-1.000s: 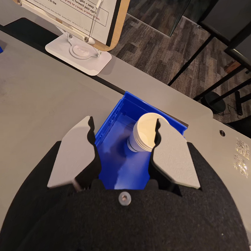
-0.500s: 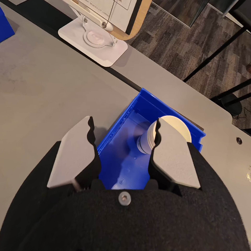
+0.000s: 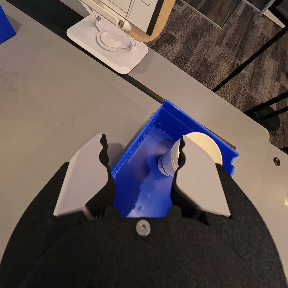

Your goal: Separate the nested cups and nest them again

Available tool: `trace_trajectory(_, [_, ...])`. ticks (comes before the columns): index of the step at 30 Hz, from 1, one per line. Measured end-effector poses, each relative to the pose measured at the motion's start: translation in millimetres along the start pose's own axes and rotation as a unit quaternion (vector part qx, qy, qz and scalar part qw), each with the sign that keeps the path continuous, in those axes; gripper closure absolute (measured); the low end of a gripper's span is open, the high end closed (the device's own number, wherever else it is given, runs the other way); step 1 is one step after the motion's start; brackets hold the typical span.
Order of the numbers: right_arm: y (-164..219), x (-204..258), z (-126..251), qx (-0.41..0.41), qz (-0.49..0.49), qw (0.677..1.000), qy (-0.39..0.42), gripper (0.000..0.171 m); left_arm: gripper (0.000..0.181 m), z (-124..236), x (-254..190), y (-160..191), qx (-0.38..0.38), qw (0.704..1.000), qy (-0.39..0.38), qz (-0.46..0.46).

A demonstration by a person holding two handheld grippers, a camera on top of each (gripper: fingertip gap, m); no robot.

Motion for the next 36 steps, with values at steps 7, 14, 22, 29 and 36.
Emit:
trace_trajectory(7, [-25,19,14,-0.064,0.028,0.997,-0.013,0.086,0.181,101,3,-33,-0.067,0.989,-0.13,-0.02])
trace_trajectory(14, [-76,123,81,-0.291,0.143,0.925,-0.2,0.084,0.181,150,-72,-132,-0.256,0.952,-0.07,-0.156])
trace_trajectory(22, [-63,193,110,-0.363,0.278,0.852,-0.256,0.078,0.181,136,-161,-197,-0.328,0.899,0.083,-0.279])
trace_trajectory(29, [-47,215,103,-0.33,0.301,0.838,-0.314,0.079,0.181,136,-188,-210,-0.347,0.876,0.119,-0.314])
trace_trajectory(36, [-37,225,99,-0.302,0.305,0.83,-0.357,0.083,0.181,128,-197,-210,-0.323,0.878,0.117,-0.333])
Point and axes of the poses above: each gripper's, where its closed fingertips meet, z back along the fingers, y out of its underside, x = y × z across the jaws, the point moved 1 cm from there along z, back along the fingers, and after that the axes turned 14 degrees about y, right-handed, at the moved point
